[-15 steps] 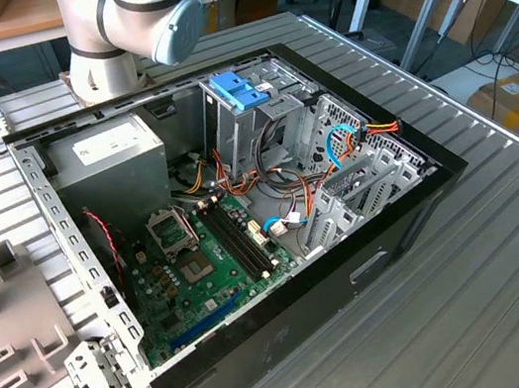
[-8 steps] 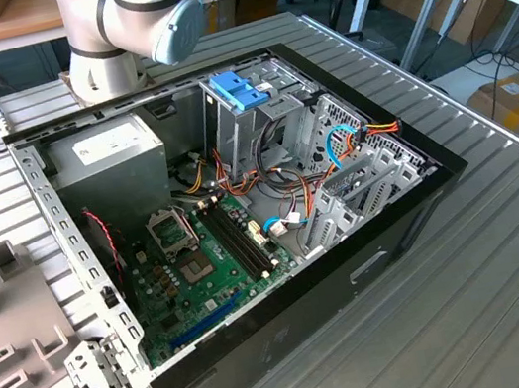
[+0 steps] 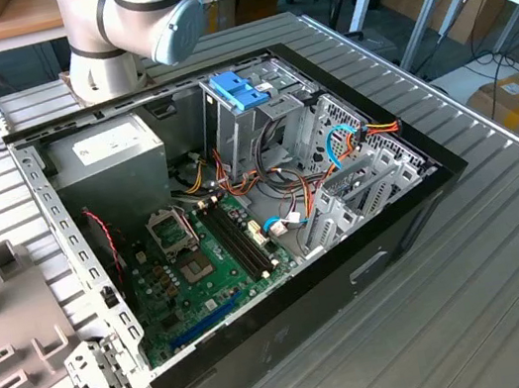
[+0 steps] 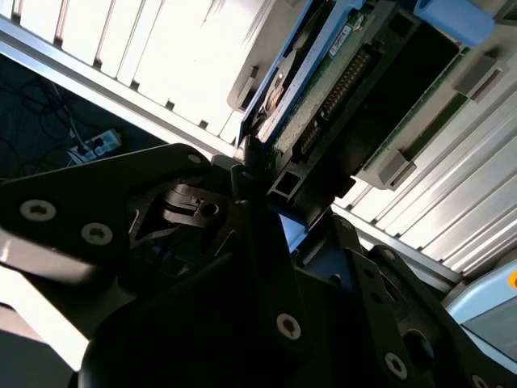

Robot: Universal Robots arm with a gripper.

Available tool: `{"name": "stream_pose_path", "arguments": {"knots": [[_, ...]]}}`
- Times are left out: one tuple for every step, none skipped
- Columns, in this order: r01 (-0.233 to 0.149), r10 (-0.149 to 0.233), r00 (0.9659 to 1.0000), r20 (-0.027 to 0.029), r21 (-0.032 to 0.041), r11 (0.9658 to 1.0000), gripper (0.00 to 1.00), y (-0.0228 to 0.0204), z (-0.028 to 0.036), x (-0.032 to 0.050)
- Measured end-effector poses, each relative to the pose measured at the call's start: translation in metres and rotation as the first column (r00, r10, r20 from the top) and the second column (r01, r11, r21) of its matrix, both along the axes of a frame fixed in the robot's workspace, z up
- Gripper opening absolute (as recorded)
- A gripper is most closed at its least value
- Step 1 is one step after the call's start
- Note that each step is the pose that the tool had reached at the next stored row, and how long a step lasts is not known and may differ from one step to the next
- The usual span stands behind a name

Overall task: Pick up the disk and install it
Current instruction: 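Pick up the disk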

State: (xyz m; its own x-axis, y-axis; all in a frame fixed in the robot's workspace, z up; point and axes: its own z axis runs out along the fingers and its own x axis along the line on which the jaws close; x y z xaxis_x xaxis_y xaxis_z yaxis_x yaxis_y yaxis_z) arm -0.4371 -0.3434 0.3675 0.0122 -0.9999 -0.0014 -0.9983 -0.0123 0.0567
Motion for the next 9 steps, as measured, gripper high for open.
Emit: {"name": "stream_pose_path", "arguments": {"knots": [[0.0, 0.0, 1.0, -0.0001, 0.0, 1.0, 0.37, 0.0, 0.0014, 0.0], [0.0, 0.0, 1.0, -0.0001, 0.0, 1.0, 0.37, 0.0, 0.0024, 0.0], [0.0, 0.0, 1.0, -0.0001, -0.0001, 1.0, 0.37, 0.0, 0.004, 0.0], [0.0, 0.0, 1.0, -0.0001, 0.0, 1.0, 0.37, 0.0, 0.0061, 0.0], [0.0, 0.0, 1.0, -0.0001, -0.0001, 1.0, 0.37, 0.0, 0.0084, 0.0], [0.0, 0.0, 1.0, -0.0001, 0.0, 1.0, 0.37, 0.0, 0.0097, 0.0], [0.0, 0.0, 1.0, -0.0001, 0.0, 1.0, 0.37, 0.0, 0.0106, 0.0], [0.0, 0.0, 1.0, 0.0, 0.0, 1.0, 0.37, 0.0, 0.0119, 0.0], [0.0, 0.0, 1.0, -0.0001, 0.0, 1.0, 0.37, 0.0, 0.0128, 0.0]]}}
